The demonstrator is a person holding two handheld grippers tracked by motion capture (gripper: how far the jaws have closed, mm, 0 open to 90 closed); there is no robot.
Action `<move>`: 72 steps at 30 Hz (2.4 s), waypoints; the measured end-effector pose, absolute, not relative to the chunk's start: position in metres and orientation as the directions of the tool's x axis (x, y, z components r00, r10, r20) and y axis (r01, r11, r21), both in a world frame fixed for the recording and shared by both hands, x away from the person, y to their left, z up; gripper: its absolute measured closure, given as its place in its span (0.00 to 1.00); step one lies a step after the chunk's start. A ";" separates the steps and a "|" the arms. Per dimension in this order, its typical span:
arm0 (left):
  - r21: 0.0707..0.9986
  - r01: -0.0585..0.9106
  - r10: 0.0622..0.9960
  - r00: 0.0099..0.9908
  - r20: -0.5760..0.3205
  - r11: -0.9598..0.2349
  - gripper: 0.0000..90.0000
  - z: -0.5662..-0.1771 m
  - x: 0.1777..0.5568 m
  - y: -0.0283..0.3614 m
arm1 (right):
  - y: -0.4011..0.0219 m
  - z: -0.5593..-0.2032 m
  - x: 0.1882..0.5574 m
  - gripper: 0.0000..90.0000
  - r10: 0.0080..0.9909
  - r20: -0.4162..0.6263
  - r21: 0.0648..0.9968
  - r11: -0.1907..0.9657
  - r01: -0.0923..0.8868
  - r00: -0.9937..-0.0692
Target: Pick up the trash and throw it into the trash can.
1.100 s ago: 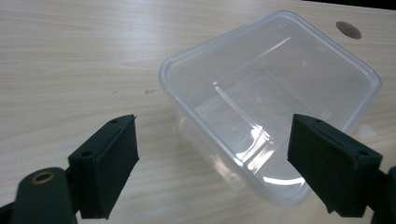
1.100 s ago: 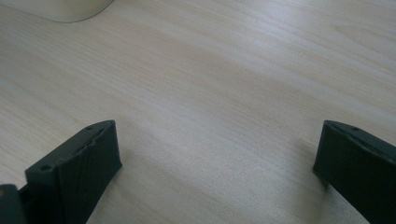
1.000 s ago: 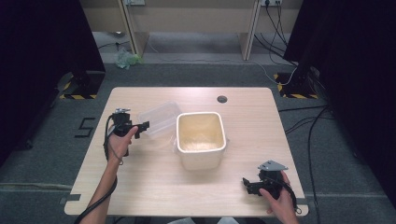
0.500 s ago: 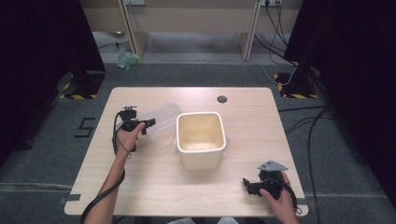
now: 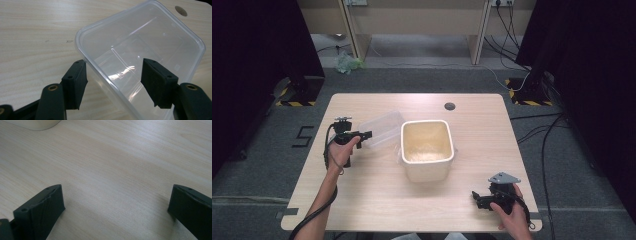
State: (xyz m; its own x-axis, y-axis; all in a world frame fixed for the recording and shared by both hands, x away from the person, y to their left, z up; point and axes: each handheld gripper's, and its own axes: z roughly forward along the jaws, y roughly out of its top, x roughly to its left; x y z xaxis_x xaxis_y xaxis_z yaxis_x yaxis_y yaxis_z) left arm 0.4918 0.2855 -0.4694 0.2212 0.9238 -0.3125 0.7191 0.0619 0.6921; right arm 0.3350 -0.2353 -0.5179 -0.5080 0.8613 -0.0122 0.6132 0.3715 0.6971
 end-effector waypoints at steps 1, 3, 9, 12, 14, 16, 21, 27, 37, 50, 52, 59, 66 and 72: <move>0.684 0.728 0.926 0.227 -0.300 0.044 0.41 -0.468 0.488 0.286 | -0.235 -0.518 0.335 0.00 0.861 -0.012 0.697 0.371 0.613 -0.508; 0.687 0.726 0.929 0.235 -0.286 0.027 0.43 -0.466 0.484 0.286 | -0.235 -0.518 0.335 0.00 0.861 -0.012 0.697 0.371 0.614 -0.508; 0.692 0.717 0.949 0.269 -0.164 -0.083 0.41 -0.455 0.453 0.286 | -0.235 -0.518 0.335 0.00 0.861 -0.013 0.697 0.373 0.612 -0.509; 0.690 0.720 0.947 0.265 -0.182 -0.069 0.36 -0.454 0.454 0.288 | -0.235 -0.518 0.335 0.00 0.862 -0.010 0.696 0.370 0.615 -0.507; 0.699 0.714 0.946 0.250 -0.208 -0.034 0.35 -0.453 0.460 0.291 | -0.235 -0.518 0.335 0.00 0.862 -0.010 0.697 0.370 0.615 -0.507; 0.703 0.711 0.948 0.237 -0.214 -0.019 0.34 -0.452 0.468 0.291 | -0.235 -0.518 0.335 0.00 0.862 -0.010 0.697 0.370 0.614 -0.507; 0.717 0.697 0.946 0.240 -0.218 -0.012 0.33 -0.448 0.495 0.281 | -0.235 -0.518 0.335 0.00 0.861 -0.012 0.697 0.372 0.612 -0.509; 0.723 0.690 0.948 0.254 -0.192 -0.038 0.32 -0.449 0.529 0.269 | -0.235 -0.518 0.335 0.00 0.861 -0.013 0.698 0.372 0.612 -0.509; 0.721 0.684 0.953 0.277 -0.119 -0.109 0.37 -0.450 0.544 0.260 | -0.235 -0.518 0.335 0.00 0.861 -0.011 0.697 0.371 0.613 -0.508; 0.745 0.650 0.952 0.298 -0.072 -0.147 0.32 -0.451 0.556 0.239 | -0.235 -0.518 0.335 0.00 0.861 -0.013 0.699 0.372 0.611 -0.509; 0.744 0.650 0.953 0.298 -0.064 -0.153 0.32 -0.451 0.556 0.238 | -0.235 -0.518 0.335 0.00 0.861 -0.011 0.699 0.370 0.612 -0.508; 0.734 0.643 0.948 0.318 0.001 -0.217 0.34 -0.456 0.549 0.233 | -0.235 -0.518 0.335 0.00 0.860 -0.012 0.697 0.373 0.612 -0.510; 0.730 0.642 0.942 0.335 0.007 -0.234 0.37 -0.457 0.530 0.238 | -0.235 -0.518 0.335 0.00 0.860 -0.010 0.697 0.372 0.613 -0.510; 0.736 0.633 0.941 0.338 0.017 -0.241 0.38 -0.458 0.509 0.243 | -0.235 -0.518 0.335 0.00 0.860 -0.011 0.697 0.373 0.613 -0.511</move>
